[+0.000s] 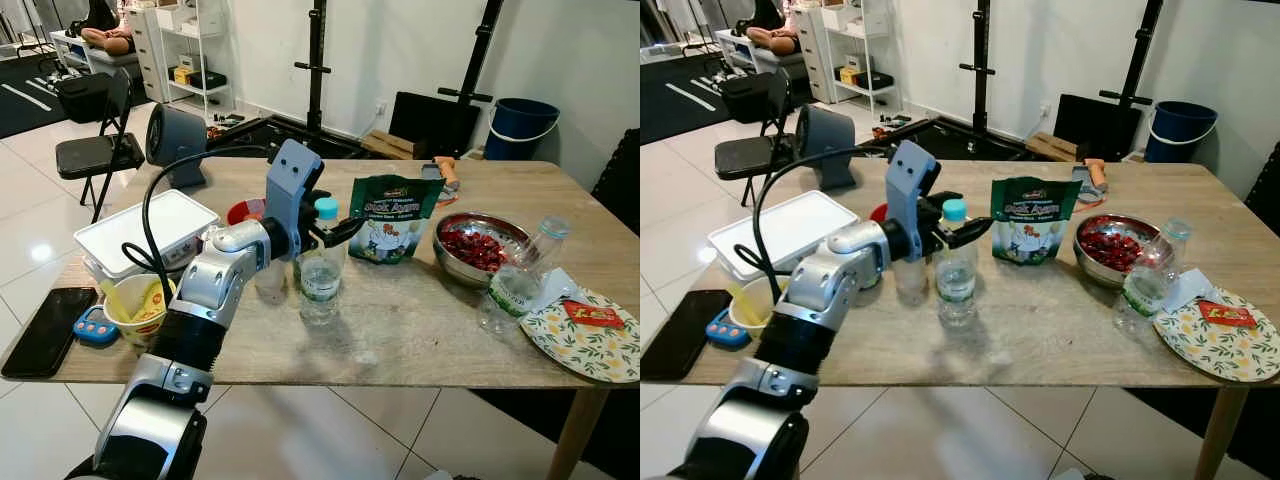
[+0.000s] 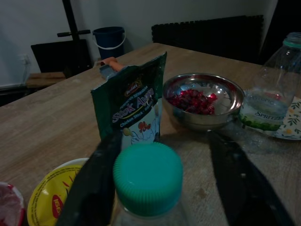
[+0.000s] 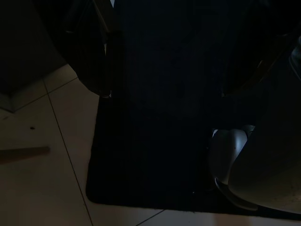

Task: Restocking fridge

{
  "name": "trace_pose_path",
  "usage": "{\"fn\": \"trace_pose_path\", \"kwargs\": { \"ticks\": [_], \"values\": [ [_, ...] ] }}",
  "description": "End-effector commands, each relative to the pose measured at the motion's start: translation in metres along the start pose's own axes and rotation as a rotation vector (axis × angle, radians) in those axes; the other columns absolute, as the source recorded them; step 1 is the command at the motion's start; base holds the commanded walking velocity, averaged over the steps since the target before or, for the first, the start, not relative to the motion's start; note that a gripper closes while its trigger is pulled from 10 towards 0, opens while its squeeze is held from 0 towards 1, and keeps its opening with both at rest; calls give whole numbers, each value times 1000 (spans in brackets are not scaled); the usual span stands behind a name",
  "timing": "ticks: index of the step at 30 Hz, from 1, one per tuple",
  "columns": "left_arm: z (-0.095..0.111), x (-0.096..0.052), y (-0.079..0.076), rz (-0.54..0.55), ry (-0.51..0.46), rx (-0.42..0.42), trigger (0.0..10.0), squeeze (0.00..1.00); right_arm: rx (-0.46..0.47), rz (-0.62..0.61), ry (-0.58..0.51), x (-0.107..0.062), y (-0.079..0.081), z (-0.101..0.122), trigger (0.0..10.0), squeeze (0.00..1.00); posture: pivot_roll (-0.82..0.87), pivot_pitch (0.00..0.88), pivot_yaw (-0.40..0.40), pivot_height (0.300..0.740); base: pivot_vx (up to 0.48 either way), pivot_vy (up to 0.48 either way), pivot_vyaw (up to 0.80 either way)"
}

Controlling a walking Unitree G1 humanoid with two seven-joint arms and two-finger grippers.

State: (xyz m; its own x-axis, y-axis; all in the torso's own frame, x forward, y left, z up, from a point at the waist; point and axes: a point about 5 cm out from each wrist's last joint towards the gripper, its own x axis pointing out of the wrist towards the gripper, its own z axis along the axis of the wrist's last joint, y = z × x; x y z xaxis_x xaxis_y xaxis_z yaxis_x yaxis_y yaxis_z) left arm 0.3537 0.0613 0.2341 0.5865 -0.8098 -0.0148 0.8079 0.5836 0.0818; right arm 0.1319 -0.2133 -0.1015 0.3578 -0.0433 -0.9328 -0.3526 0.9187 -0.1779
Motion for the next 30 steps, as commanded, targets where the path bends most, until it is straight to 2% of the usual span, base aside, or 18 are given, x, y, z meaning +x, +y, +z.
{"fn": "trace_pose_path", "kwargs": {
  "ticks": [1,16,22,26,27,28,30],
  "values": [
    [-1,3,-3,-19,4,10,0,0,2,-10,5,0,-2,-2,10000,0,-81,0,2,740,0,0,0],
    [-1,0,-3,-21,9,20,0,0,2,-10,8,0,-2,-2,10000,0,-78,0,1,740,0,0,0],
    [3,-3,-14,-87,-26,-6,0,0,0,-10,6,0,-2,-1,10000,0,-75,0,0,740,0,0,0],
    [3,-6,-24,-165,-37,31,0,0,-1,-10,6,0,-2,-1,10000,0,-70,0,-4,740,0,0,0],
    [1,-10,-35,-245,-30,70,8627,0,-1,-7,6,0,-2,-1,10000,0,-68,0,-5,740,0,0,0],
    [0,-13,-44,-304,-27,81,10000,0,-1,-4,6,0,-1,-1,10000,0,-68,0,-4,740,0,0,0],
    [-1,-19,-56,-389,-29,86,10000,0,2,1,6,0,0,0,10000,0,-68,0,-4,740,0,0,0]
  ]
}}
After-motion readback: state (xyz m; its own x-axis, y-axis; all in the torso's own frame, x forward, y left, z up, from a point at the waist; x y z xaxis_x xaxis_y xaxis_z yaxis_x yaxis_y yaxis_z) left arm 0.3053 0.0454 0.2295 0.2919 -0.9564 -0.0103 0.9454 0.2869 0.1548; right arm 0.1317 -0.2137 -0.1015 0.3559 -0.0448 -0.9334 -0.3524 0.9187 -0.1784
